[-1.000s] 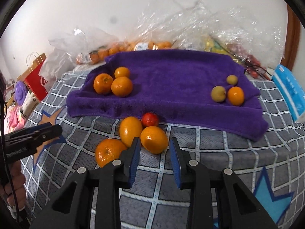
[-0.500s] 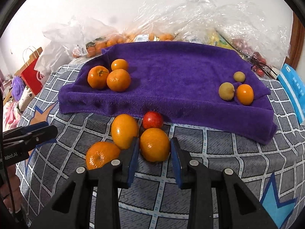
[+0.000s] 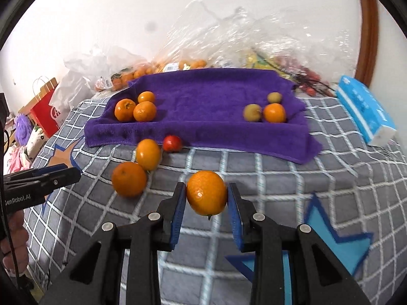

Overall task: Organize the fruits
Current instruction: 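Grasp a tangerine with the right tool, then grasp the large orange with the left tool while the right tool holds its tangerine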

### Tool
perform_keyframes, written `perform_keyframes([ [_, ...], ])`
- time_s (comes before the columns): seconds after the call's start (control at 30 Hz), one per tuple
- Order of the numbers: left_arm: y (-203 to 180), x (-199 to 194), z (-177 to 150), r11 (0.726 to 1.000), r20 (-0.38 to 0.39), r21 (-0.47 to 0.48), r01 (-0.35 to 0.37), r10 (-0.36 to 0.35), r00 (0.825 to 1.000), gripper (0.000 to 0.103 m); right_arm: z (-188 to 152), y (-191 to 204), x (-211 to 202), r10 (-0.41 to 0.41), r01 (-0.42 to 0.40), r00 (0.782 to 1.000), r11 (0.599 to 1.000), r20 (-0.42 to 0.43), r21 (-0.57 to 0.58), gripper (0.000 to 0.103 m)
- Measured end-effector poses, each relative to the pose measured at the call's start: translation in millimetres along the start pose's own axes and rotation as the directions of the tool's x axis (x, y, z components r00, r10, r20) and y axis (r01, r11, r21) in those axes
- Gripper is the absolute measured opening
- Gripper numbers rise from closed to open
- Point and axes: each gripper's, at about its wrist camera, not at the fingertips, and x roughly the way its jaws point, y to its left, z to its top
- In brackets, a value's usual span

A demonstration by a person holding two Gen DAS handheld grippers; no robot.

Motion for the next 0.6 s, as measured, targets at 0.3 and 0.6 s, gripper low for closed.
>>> perform_keyframes([
  [0.3, -29, -1, -6, 0.998, -0.014, 0.046, 0.031, -0.03, 0.999, 0.051, -18, -31, -28, -0.054, 0.051, 0.998, 0.997, 0.044, 0.064, 0.033],
  [0.6, -53, 11, -6, 0.996, -0.027, 0.088, 0.029, -0.027, 0.999, 0.051, -28, -47, -38, -0.089, 0.084, 0.994, 0.994, 0.067, 0.07, 0.033],
])
